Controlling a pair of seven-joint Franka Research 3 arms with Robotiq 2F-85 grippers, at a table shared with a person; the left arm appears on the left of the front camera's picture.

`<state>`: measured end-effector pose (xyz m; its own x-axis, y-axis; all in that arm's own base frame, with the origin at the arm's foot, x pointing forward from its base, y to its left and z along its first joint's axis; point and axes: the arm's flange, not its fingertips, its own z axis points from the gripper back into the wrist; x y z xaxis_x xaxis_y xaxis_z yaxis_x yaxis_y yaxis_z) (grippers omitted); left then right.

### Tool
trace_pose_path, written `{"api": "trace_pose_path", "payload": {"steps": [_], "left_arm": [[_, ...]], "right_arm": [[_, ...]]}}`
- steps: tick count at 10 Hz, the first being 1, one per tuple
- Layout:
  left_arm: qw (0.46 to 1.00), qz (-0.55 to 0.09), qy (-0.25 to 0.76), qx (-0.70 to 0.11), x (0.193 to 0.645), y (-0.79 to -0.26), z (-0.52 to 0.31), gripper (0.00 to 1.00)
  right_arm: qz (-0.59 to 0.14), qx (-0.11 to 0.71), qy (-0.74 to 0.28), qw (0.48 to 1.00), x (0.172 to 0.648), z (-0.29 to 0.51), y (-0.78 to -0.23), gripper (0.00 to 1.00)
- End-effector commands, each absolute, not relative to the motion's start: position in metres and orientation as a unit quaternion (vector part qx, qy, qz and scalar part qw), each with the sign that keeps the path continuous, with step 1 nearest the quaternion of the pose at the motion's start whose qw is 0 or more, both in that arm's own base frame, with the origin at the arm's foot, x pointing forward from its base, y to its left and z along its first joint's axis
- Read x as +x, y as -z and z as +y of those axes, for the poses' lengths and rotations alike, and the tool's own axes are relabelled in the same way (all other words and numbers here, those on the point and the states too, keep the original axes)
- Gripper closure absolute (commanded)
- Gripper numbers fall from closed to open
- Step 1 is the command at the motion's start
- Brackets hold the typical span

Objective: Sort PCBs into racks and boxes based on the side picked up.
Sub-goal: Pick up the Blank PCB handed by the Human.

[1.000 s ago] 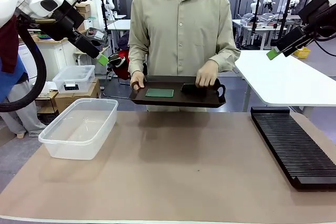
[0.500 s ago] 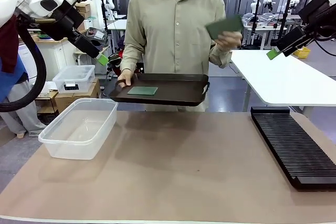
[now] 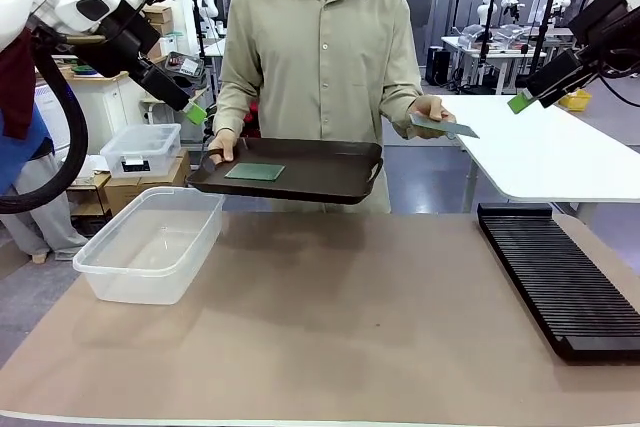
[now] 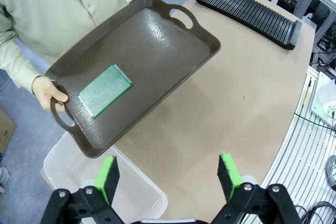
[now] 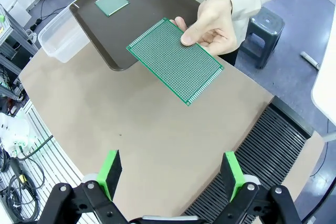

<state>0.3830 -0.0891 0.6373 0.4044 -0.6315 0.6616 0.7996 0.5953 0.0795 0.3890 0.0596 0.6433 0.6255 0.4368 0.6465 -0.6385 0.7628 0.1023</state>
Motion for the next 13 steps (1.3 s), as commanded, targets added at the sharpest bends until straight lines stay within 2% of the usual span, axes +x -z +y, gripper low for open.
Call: {"api": "trace_pose_path", "payload": {"steps": [1, 13], "left_arm": [[0.829, -0.331, 0.432, -0.130, 0.3833, -0.6360, -0.0879, 0.00], [0.829, -0.331, 0.432, -0.130, 0.3833, -0.6360, -0.0879, 0.00]], "right_arm": [[-0.307, 0.164, -0.304, 0.887, 0.3886, 0.0599, -0.6431, 0.00], [-0.307, 0.164, -0.304, 0.887, 0.3886, 0.0599, -0.6431, 0.00]]}}
